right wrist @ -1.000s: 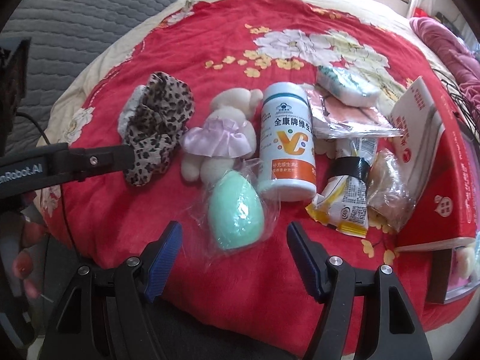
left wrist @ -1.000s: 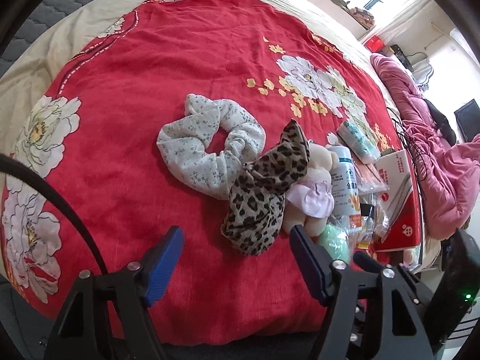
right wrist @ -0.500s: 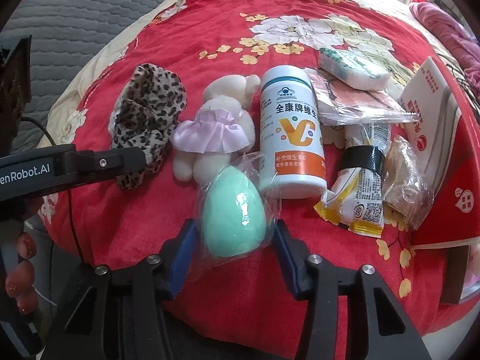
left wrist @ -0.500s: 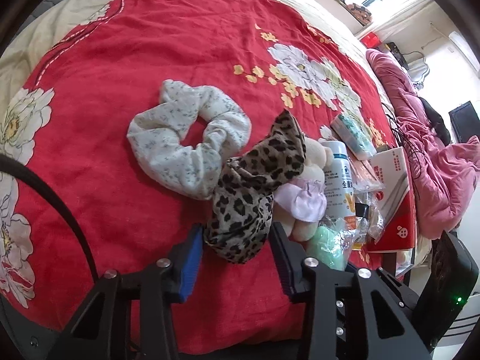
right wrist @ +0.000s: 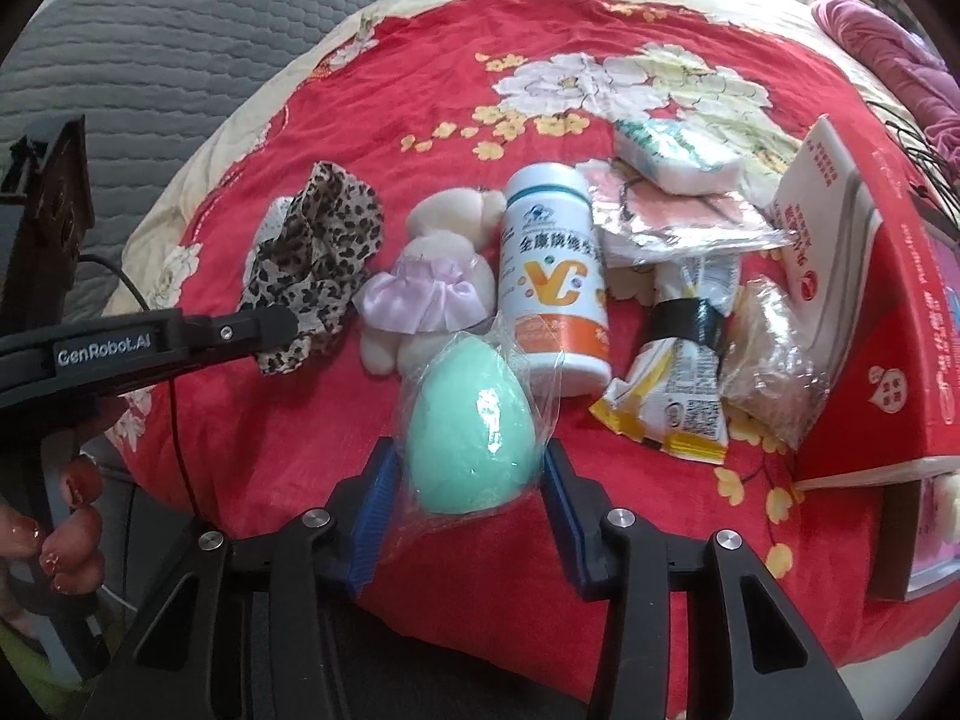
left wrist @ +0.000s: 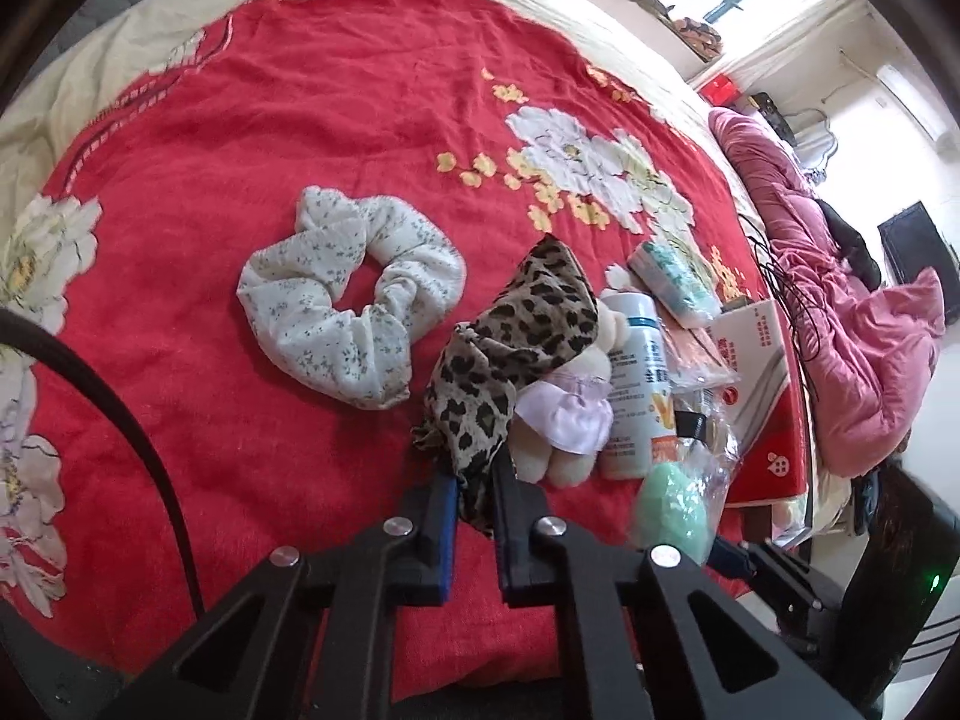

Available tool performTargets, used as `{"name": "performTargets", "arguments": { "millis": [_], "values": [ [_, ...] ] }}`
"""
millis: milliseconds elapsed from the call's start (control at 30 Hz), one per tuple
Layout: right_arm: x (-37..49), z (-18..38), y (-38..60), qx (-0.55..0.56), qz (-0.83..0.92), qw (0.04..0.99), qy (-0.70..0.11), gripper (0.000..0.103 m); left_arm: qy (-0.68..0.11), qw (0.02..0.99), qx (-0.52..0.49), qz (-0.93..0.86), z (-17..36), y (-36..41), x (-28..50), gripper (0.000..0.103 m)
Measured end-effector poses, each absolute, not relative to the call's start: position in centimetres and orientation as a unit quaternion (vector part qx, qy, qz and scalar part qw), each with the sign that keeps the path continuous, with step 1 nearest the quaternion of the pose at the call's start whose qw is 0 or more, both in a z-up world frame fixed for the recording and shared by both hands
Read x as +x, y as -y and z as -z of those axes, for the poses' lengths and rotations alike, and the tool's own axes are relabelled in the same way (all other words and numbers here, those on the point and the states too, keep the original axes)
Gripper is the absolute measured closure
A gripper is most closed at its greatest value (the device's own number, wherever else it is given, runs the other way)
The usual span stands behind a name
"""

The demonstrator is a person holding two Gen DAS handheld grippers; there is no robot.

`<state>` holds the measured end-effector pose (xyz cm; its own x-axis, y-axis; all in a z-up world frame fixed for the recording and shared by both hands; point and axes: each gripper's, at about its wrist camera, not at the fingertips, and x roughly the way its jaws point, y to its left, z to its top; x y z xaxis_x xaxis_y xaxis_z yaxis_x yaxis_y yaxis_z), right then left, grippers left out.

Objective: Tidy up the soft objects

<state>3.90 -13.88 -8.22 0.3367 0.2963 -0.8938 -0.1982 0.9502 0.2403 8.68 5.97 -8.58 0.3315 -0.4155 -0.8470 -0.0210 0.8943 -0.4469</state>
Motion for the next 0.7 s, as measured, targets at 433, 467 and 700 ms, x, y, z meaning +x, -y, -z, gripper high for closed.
{"name": "performTargets", "arguments": {
  "millis": [433, 467, 700],
  "values": [
    [3.1, 4.7, 16.3, 0.051, -0.143, 0.84, -0.521, 0.055, -0.531, 0.824, -0.142, 0.138, 3.3, -4.4, 6.7, 0.093],
    [3.0, 4.3, 16.6, 0.051, -0.142, 0.843, -0.517, 0.055, -0.527, 0.828, -0.136, 0.139, 2.8, -4.2, 6.6, 0.093],
    [2.2, 2.3, 17.5, 0.056, -0.139, 0.854, -0.498, 0.055, -0.511, 0.841, -0.109, 0.142, 0.6, -2.8, 5.3, 0.093]
  ]
}}
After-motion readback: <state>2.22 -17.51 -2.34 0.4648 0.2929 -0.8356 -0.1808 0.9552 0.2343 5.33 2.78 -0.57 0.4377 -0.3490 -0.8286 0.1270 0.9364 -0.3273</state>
